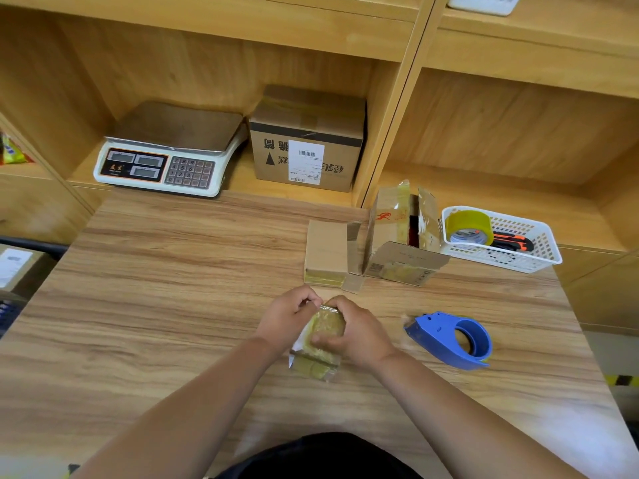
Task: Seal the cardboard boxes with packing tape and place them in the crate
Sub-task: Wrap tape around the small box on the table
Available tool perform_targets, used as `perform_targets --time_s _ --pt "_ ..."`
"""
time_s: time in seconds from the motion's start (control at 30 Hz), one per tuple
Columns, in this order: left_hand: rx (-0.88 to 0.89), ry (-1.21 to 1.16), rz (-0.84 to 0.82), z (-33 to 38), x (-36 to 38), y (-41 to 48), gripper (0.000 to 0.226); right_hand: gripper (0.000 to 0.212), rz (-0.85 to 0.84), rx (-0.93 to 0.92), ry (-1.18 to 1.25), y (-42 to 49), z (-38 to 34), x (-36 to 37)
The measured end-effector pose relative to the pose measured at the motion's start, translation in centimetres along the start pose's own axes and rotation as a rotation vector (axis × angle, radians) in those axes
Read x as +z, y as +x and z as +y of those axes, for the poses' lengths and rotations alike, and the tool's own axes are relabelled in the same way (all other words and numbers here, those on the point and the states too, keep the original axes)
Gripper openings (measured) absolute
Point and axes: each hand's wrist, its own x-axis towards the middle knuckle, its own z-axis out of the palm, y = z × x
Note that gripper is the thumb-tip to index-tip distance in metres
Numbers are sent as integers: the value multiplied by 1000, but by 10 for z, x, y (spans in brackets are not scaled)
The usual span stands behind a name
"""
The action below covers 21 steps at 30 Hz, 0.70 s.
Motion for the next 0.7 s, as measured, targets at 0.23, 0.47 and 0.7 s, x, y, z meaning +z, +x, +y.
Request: perform_targets --time_s 0.23,0.47,0.7 --pt "-8 48 31 -1 2 -1 25 45 150 -9 34 12 -5 8" --pt "-19 76 18 -1 5 0 25 48 184 -4 78 19 -8 5" --pt "-29 99 6 1 4 -1 24 35 120 -47 35 17 -6 0"
